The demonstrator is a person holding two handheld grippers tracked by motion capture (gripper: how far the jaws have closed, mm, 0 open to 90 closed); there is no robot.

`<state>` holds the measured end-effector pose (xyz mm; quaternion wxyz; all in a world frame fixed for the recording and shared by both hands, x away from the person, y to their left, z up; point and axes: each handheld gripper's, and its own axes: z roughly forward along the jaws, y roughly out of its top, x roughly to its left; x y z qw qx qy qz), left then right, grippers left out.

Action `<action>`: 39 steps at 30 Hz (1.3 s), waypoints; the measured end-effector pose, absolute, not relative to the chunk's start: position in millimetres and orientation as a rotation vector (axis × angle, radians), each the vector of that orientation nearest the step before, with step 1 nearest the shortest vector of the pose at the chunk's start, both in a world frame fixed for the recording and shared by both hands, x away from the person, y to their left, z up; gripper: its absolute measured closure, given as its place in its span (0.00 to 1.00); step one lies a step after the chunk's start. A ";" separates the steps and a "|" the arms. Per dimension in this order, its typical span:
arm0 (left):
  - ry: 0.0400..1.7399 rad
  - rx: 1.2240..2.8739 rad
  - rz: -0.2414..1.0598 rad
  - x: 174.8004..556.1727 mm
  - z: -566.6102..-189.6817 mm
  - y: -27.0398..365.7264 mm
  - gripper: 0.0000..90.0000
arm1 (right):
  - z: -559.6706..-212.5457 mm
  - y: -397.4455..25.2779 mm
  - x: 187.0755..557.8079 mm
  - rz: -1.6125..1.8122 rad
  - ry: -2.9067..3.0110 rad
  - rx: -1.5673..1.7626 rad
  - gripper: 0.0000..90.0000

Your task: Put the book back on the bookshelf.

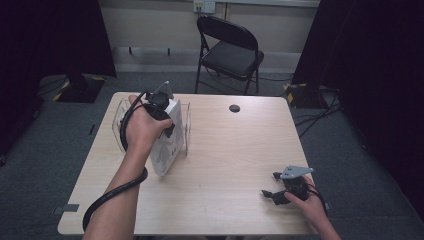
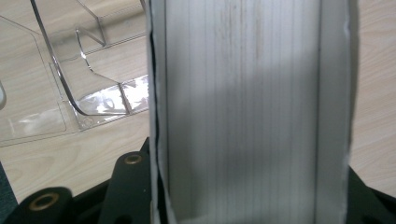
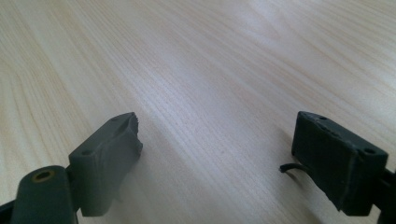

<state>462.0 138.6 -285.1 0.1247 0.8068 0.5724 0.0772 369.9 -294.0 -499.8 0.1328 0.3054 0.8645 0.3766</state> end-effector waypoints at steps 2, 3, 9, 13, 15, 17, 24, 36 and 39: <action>1.670 2.354 0.225 463.1 -285.0 138.7 0.59 | -499.8 -294.0 369.9 1.092 2.508 0.886 0.15; 1.674 2.350 0.217 463.9 -285.2 138.8 0.59 | -499.8 -294.0 369.8 1.092 2.508 0.886 0.15; 1.654 2.366 0.219 468.1 -283.5 140.8 0.59 | -499.8 -294.1 369.9 1.092 2.508 0.884 0.15; 1.655 2.367 0.213 471.4 -283.1 142.1 0.59 | -499.8 -294.1 370.1 1.093 2.510 0.882 0.15; 1.688 2.334 0.205 471.5 -283.8 140.3 0.59 | -499.8 -294.1 370.0 1.093 2.510 0.882 0.16; 1.694 2.337 0.214 472.2 -283.9 139.6 0.59 | -499.7 -294.1 370.0 1.093 2.510 0.884 0.16; 1.702 2.345 0.204 475.8 -283.9 139.5 0.59 | -499.8 -294.2 370.0 1.093 2.510 0.882 0.15; 1.709 2.327 0.201 482.4 -280.3 141.1 0.59 | -499.8 -294.3 370.0 1.094 2.512 0.878 0.16; 1.710 2.324 0.199 484.1 -280.2 139.3 0.59 | -499.8 -294.3 370.0 1.094 2.512 0.878 0.16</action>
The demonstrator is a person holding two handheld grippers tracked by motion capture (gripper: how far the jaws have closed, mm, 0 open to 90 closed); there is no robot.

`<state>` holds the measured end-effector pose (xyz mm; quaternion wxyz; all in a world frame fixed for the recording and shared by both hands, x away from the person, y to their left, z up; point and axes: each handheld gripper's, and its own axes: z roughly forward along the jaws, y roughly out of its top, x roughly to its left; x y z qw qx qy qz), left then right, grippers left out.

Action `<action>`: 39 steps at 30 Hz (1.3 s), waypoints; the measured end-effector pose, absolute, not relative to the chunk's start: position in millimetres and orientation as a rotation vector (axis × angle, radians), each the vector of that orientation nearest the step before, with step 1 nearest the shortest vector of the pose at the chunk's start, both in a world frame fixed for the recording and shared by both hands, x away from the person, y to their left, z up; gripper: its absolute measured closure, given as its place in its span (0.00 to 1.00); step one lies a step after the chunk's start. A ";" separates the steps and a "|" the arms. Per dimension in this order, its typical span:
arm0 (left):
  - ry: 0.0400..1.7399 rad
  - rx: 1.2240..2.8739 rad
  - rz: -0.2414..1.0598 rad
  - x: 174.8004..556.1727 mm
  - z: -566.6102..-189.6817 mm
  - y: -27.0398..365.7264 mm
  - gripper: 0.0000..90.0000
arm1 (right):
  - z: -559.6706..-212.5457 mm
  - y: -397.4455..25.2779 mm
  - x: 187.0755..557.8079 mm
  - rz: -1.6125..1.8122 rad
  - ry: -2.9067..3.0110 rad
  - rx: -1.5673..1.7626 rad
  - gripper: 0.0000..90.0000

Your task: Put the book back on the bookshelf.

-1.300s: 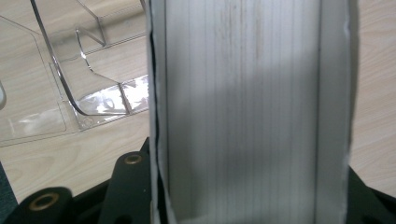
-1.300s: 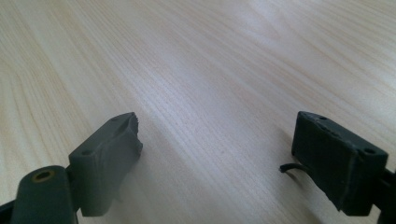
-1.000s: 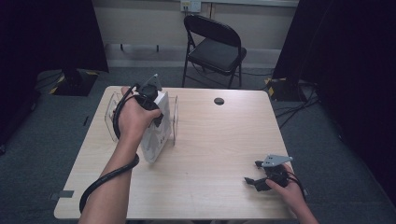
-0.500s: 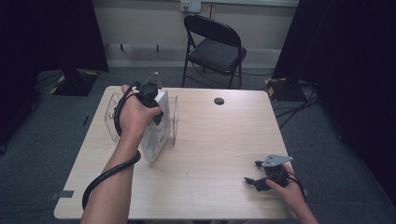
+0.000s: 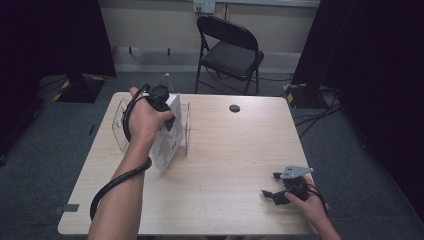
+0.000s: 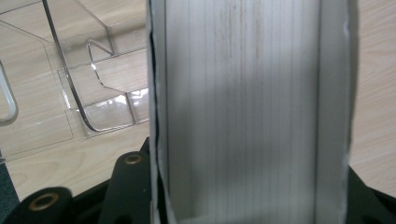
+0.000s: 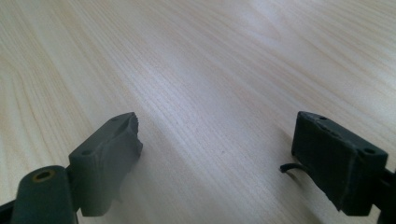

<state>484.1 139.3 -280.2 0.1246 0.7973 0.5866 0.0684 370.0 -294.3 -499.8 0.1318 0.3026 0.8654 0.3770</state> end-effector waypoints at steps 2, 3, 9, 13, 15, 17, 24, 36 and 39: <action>1.717 2.328 0.198 485.4 -279.9 138.7 0.59 | -499.8 -294.3 370.0 1.094 2.512 0.878 0.16; 1.720 2.322 0.188 486.0 -280.4 138.0 0.59 | -499.8 -294.3 370.0 1.094 2.512 0.878 0.16; 1.724 2.319 0.188 489.6 -281.5 137.7 0.59 | -499.8 -294.3 370.0 1.094 2.512 0.879 0.16; 1.728 2.319 0.190 491.9 -282.2 136.3 0.59 | -499.7 -294.3 370.0 1.094 2.512 0.879 0.16; 1.732 2.322 0.198 492.9 -282.5 136.3 0.59 | -499.8 -294.3 370.0 1.094 2.512 0.878 0.16; 1.727 2.316 0.196 493.7 -283.4 136.0 0.59 | -499.8 -294.3 370.0 1.094 2.512 0.878 0.16; 1.736 2.311 0.201 496.9 -284.5 135.9 0.59 | -499.8 -294.3 370.0 1.094 2.512 0.877 0.16; 1.736 2.309 0.203 502.2 -290.3 134.5 0.59 | -499.7 -294.4 370.0 1.095 2.513 0.877 0.15; 1.735 2.303 0.197 503.9 -291.1 133.7 0.59 | -499.7 -294.3 369.9 1.095 2.513 0.878 0.16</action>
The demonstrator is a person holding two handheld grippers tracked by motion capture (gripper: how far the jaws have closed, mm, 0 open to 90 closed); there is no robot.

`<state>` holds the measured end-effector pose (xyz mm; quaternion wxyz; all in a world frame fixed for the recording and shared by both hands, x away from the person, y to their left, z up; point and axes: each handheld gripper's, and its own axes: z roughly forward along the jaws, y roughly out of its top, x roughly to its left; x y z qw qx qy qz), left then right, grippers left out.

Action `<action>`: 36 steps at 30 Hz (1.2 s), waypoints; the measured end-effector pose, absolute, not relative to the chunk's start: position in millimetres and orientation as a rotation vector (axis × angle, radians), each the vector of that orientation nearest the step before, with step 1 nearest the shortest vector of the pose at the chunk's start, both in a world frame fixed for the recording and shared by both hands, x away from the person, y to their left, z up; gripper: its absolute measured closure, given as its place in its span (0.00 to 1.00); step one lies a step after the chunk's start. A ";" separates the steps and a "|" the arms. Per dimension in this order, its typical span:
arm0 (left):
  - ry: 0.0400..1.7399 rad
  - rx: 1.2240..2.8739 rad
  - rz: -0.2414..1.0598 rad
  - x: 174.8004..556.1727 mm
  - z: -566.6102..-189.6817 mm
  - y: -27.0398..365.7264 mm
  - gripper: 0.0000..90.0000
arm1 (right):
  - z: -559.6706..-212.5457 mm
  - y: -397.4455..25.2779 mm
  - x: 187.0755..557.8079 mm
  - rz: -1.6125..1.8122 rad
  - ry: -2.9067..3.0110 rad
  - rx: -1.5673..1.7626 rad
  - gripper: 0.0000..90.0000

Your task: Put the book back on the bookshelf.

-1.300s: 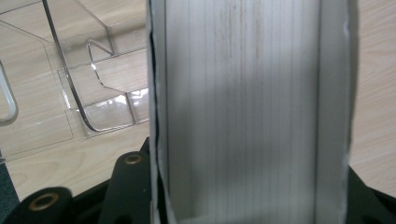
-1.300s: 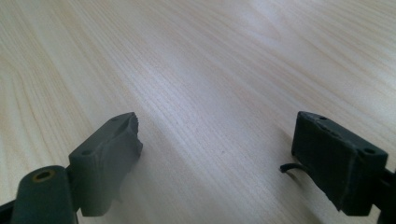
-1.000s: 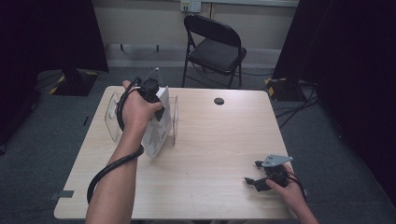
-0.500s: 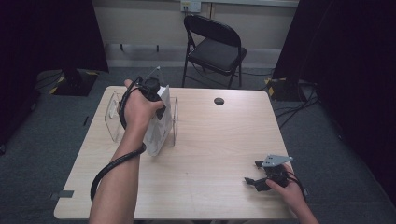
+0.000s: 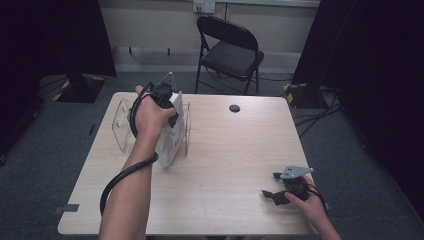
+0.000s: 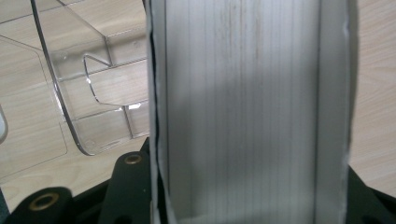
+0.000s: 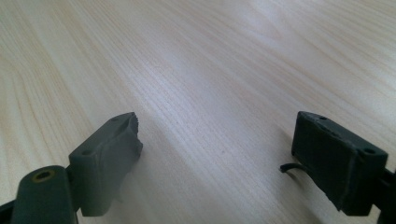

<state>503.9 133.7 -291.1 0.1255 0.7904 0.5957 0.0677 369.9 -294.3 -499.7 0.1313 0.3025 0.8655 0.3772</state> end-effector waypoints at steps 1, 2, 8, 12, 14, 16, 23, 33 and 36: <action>1.736 2.309 0.205 504.5 -290.7 133.6 0.59 | -499.7 -294.4 369.9 1.095 2.513 0.877 0.16; 1.730 2.307 0.205 505.0 -291.0 132.6 0.59 | -499.8 -294.4 370.0 1.095 2.513 0.876 0.16; 1.736 2.309 0.208 507.8 -290.9 131.1 0.59 | -499.7 -294.5 370.0 1.095 2.514 0.875 0.16; 1.738 2.307 0.207 508.9 -292.2 130.4 0.59 | -499.8 -294.5 370.0 1.095 2.514 0.876 0.16; 1.735 2.313 0.205 510.0 -292.2 129.8 0.59 | -499.8 -294.5 370.1 1.095 2.514 0.875 0.16; 1.733 2.312 0.209 511.1 -292.8 129.3 0.59 | -499.8 -294.5 370.1 1.095 2.514 0.875 0.16; 1.731 2.313 0.221 514.2 -295.1 126.2 0.59 | -499.8 -294.5 370.1 1.095 2.514 0.875 0.16; 1.771 2.289 0.225 519.9 -298.3 124.0 0.59 | -499.8 -294.4 370.0 1.096 2.514 0.877 0.16; 1.781 2.270 0.231 521.1 -300.0 125.0 0.59 | -499.8 -294.5 370.1 1.095 2.514 0.874 0.16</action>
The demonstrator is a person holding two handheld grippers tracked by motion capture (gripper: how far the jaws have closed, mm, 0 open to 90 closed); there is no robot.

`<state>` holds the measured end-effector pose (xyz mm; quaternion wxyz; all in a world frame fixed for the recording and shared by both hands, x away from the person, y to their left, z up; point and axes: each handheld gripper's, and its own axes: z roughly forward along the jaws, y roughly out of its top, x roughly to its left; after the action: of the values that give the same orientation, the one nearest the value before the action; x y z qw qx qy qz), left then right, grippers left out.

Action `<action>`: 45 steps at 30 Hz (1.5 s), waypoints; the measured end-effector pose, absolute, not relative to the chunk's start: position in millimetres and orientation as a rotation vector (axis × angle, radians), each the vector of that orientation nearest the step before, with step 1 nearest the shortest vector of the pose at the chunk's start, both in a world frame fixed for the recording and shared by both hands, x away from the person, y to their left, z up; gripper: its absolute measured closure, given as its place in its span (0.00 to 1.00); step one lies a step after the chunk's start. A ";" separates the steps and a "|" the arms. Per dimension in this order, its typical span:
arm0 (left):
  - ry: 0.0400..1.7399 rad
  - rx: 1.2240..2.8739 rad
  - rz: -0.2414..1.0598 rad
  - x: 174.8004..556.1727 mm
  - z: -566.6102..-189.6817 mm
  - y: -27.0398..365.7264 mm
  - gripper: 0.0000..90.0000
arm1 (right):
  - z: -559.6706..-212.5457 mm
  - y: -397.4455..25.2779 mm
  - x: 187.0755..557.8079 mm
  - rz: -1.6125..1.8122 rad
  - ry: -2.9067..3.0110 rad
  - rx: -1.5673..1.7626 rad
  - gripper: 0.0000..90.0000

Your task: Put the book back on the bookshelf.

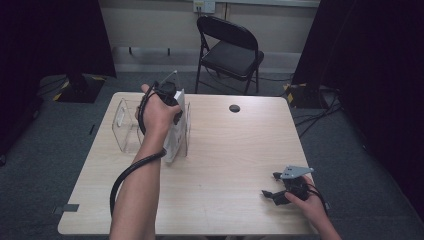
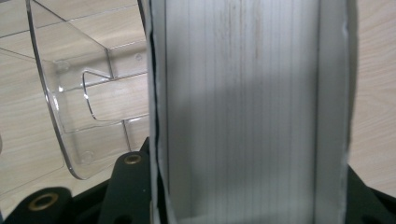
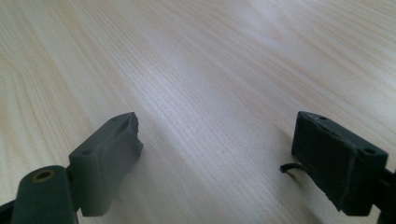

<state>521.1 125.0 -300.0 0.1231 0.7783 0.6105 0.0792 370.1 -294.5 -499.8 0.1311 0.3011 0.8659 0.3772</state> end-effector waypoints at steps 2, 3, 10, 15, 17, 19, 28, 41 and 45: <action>1.790 2.256 0.226 521.8 -300.7 124.6 0.59 | -499.8 -294.6 370.1 1.096 2.515 0.874 0.16; 1.794 2.259 0.236 522.3 -300.9 124.5 0.59 | -499.8 -294.6 370.1 1.096 2.515 0.874 0.16; 1.808 2.261 0.232 525.4 -304.2 123.1 0.59 | -499.7 -294.5 370.1 1.096 2.515 0.874 0.16; 1.822 2.249 0.233 528.3 -304.2 122.5 0.59 | -499.8 -294.5 370.1 1.096 2.515 0.874 0.16; 1.828 2.241 0.235 529.5 -304.2 122.5 0.59 | -499.7 -294.5 370.1 1.096 2.515 0.875 0.16; 1.825 2.245 0.239 530.8 -304.3 121.8 0.59 | -499.7 -294.5 370.1 1.097 2.515 0.875 0.16; 1.825 2.248 0.249 535.9 -304.0 116.6 0.59 | -499.7 -294.6 370.2 1.096 2.516 0.872 0.16; 1.831 2.247 0.250 541.5 -308.4 112.2 0.59 | -499.8 -294.6 370.2 1.096 2.516 0.872 0.16; 1.841 2.238 0.250 542.9 -310.0 113.5 0.59 | -499.8 -294.6 370.3 1.096 2.516 0.872 0.16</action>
<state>542.9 113.5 -310.0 0.1161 0.7642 0.6287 0.0854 370.3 -294.6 -499.8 0.1305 0.3002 0.8662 0.3775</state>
